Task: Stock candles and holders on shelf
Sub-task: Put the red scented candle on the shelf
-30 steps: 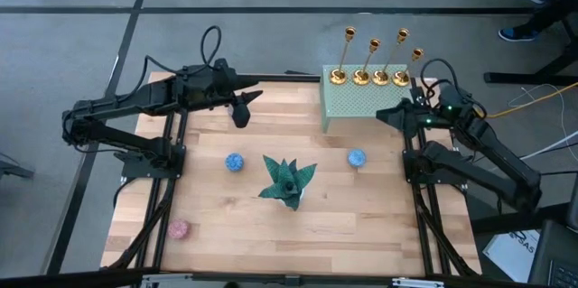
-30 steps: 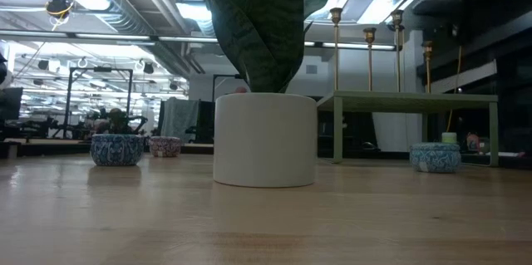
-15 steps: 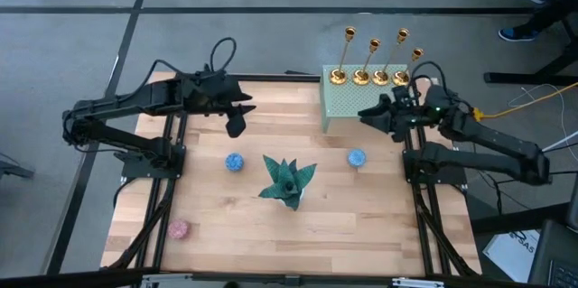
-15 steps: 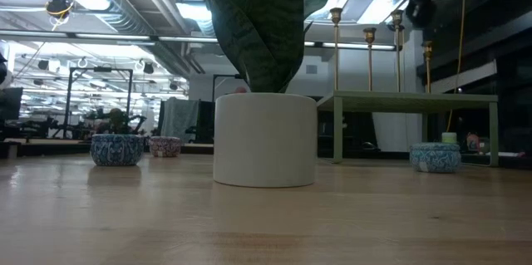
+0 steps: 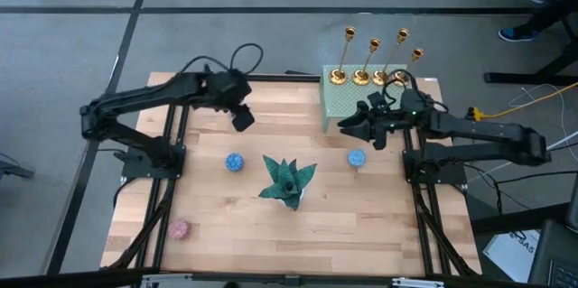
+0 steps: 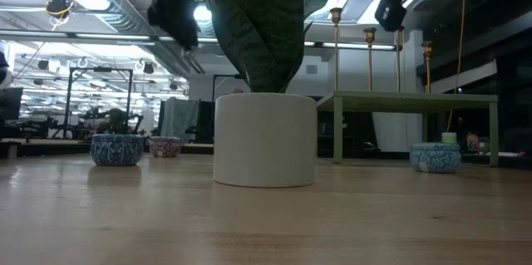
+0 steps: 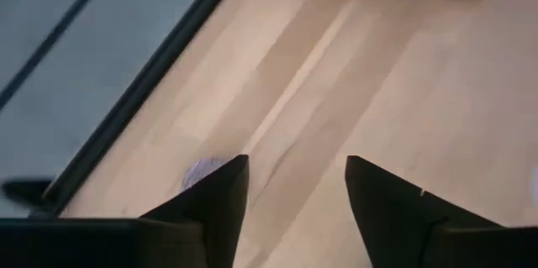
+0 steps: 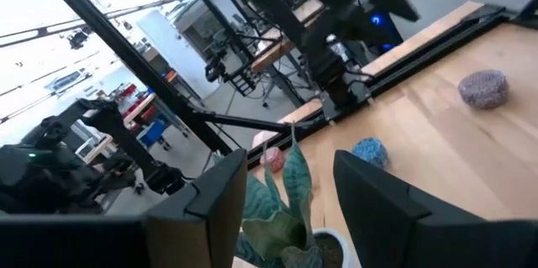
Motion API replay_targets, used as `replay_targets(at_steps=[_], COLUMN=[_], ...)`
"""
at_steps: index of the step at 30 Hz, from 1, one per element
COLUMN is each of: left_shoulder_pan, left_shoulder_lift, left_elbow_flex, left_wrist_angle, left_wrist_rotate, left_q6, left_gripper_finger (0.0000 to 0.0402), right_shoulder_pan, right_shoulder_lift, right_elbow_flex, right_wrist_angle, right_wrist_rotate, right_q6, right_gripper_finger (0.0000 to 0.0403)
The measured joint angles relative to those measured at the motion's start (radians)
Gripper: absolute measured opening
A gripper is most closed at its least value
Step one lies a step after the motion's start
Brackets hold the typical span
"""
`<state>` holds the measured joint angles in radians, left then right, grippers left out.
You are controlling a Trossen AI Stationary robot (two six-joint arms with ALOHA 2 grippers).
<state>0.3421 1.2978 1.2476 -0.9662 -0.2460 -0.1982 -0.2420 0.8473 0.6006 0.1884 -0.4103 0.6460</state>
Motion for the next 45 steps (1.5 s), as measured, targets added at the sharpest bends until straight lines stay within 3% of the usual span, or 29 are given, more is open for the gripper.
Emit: replay_targets(at_steps=[7, 17, 33, 45], left_shoulder_pan=[0.16, 0.32, 0.375, 0.387], left_shoulder_lift=[0.127, 0.292, 0.528, 0.588], left_elbow_flex=[0.0, 0.001, 0.001, 0.001], left_wrist_angle=[-0.063, -0.064, -0.04, -0.031], left_wrist_rotate=[0.193, 0.211, 0.153, 0.16], left_q6=[0.0, 0.027, 0.072, 0.088], left_gripper_finger=[0.0256, 0.032, 0.0322, 0.0311], right_shoulder_pan=[0.021, 0.038, 0.038, 0.038], right_shoulder_lift=[0.057, 0.076, 0.076, 0.076], right_elbow_flex=[0.0, 0.0, 0.0, 0.0], right_wrist_angle=[0.012, 0.011, 0.009, 0.009], right_wrist_rotate=[0.003, 0.045, 0.081, 0.089], right_q6=[0.008, 0.001, -0.026, -0.026], right_gripper_finger=[0.0184, 0.0184, 0.0184, 0.0184])
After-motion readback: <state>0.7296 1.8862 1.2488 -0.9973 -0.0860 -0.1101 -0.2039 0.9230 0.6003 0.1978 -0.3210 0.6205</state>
